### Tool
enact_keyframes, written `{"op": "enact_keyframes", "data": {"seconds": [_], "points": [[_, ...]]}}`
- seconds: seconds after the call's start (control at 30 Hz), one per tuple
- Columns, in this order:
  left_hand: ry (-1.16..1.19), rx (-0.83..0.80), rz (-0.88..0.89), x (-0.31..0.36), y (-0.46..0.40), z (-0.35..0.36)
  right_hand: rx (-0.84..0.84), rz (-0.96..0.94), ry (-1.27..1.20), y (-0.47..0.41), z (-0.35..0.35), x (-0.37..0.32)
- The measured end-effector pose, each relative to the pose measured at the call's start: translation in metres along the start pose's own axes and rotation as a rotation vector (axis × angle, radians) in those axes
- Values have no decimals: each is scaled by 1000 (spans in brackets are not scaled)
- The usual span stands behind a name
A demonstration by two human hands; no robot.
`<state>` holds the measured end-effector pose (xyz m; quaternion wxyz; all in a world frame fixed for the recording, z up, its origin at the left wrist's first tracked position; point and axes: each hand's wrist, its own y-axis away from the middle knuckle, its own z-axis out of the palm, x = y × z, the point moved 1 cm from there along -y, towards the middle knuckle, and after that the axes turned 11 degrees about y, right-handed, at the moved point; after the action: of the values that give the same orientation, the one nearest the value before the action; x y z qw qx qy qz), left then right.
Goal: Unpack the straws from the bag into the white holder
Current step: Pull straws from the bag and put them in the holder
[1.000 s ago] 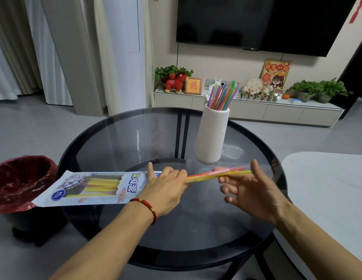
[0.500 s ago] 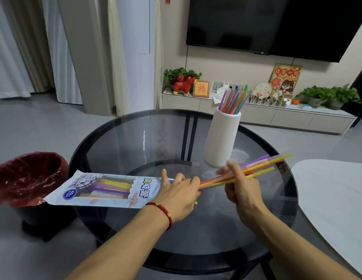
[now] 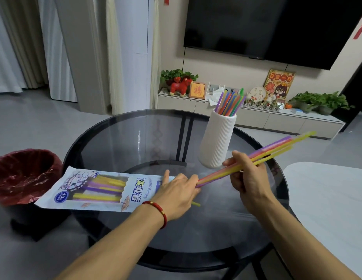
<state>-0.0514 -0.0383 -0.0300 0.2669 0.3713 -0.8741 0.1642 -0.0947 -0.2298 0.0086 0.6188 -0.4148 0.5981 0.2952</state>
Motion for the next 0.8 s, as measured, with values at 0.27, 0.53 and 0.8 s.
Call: {"op": "enact_keyframes", "data": {"seconds": [0.27, 0.53, 0.8], "points": [[254, 25, 34, 11, -7, 5, 66, -86, 267, 5, 19, 2], [-170, 208, 102, -14, -11, 4, 160, -371, 772, -23, -14, -31], [234, 51, -18, 9, -19, 13, 53, -500, 875, -23, 14, -40]]}}
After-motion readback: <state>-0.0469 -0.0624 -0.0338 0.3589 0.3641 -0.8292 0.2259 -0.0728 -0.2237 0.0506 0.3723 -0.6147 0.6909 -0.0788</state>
